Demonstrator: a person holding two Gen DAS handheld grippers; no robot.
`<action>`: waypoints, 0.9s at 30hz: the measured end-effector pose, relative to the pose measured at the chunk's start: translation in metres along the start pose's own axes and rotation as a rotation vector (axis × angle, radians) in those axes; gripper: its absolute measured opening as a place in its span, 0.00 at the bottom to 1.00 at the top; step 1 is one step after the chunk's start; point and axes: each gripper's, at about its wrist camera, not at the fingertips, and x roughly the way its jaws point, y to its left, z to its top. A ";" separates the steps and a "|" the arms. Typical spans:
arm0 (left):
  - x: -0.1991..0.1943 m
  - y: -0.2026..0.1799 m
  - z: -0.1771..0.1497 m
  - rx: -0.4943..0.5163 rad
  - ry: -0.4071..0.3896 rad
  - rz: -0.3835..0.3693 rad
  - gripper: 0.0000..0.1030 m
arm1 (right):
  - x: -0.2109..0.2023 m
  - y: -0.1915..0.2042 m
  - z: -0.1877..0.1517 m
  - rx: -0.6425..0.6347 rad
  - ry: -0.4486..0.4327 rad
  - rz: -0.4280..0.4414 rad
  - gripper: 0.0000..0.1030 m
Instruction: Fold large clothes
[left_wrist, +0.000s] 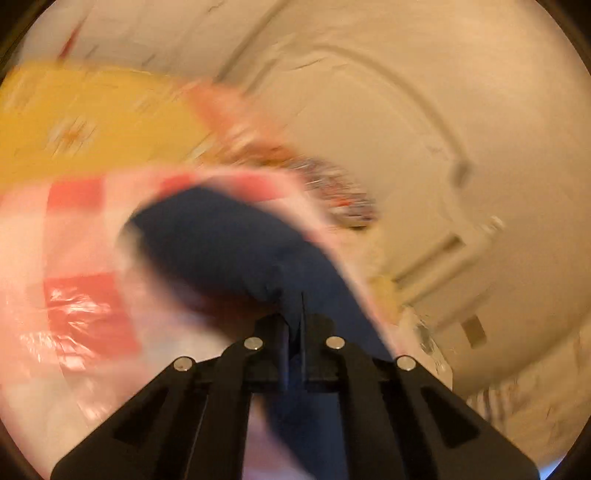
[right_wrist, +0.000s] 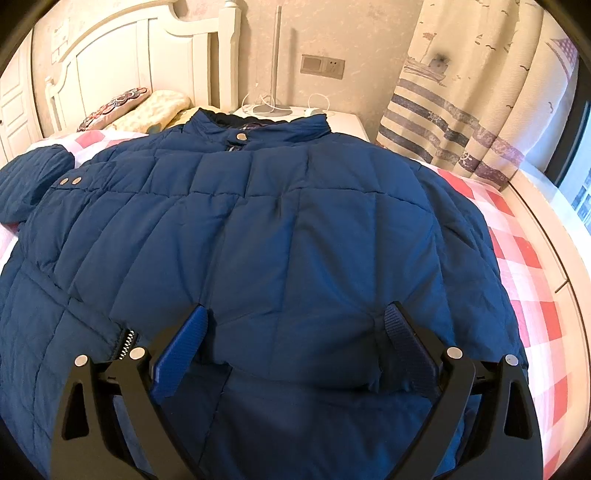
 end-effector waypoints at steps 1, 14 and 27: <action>-0.013 -0.024 -0.009 0.065 -0.013 -0.049 0.03 | 0.000 0.000 0.000 0.002 -0.001 0.000 0.90; -0.069 -0.268 -0.272 0.688 0.295 -0.515 0.04 | -0.038 -0.075 -0.013 0.420 -0.223 0.100 0.90; -0.102 -0.273 -0.346 0.903 0.360 -0.547 0.63 | -0.028 -0.123 -0.023 0.665 -0.208 0.214 0.91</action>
